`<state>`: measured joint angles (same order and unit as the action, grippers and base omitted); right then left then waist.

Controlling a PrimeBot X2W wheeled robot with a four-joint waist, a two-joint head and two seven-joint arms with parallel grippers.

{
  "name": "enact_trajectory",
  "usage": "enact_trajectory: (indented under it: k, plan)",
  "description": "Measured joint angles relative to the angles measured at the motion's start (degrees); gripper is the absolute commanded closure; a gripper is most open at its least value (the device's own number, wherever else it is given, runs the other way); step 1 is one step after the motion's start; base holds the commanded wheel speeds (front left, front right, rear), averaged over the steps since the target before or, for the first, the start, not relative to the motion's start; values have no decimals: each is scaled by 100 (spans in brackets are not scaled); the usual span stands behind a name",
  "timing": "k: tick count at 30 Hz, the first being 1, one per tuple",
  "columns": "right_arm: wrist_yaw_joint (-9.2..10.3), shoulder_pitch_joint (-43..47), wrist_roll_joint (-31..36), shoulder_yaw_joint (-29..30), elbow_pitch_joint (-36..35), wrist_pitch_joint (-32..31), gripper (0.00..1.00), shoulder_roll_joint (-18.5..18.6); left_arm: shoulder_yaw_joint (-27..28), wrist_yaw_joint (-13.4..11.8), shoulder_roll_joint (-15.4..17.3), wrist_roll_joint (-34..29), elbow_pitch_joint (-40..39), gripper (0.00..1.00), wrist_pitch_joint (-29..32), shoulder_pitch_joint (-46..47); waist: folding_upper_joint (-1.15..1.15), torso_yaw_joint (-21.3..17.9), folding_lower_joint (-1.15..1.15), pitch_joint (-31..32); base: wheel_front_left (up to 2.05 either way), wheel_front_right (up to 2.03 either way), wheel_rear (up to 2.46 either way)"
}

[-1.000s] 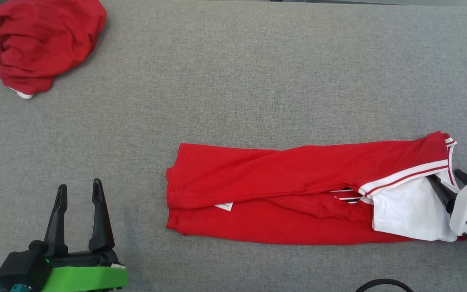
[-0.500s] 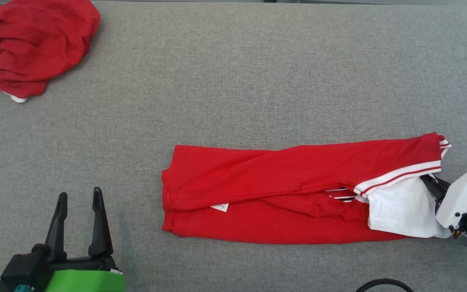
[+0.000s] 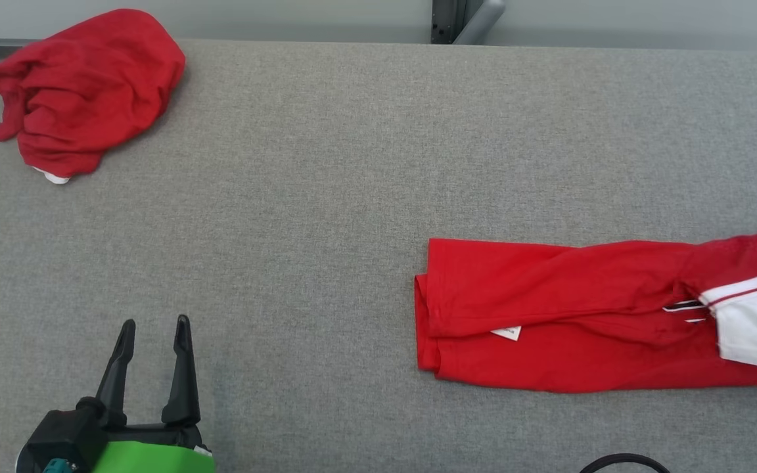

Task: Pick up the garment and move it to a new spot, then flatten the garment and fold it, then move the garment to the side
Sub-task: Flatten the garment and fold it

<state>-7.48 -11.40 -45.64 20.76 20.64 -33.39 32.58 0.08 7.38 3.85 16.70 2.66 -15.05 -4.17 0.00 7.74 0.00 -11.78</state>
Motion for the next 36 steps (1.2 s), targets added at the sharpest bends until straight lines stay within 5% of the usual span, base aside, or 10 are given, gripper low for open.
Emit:
enact_trajectory:
  k: [9, 16, 23, 36]
  plan:
    - [0, 185, 35, -961, -2660, -1319, 100, -1534, -219, 2, 98, 60, 104, 0, 0, -11, 0, -88, 0, 31, 0, 0, 0]
    - [0, 106, 1193, -2127, -2746, -1256, 100, -2781, -492, 2, 269, 37, 243, 0, 0, 218, 0, -118, 0, -152, 0, 0, 0]
    - [0, -222, 1545, -2719, -1967, -537, 100, -2958, -662, 2, 358, 57, 394, 0, 0, 366, 0, -48, 0, -204, 0, 0, 0]
    - [0, -631, 1181, -3622, -1166, 160, 100, -2970, -856, 2, 309, 63, 648, 0, 0, 263, 0, -44, 0, -73, 0, 0, 0]
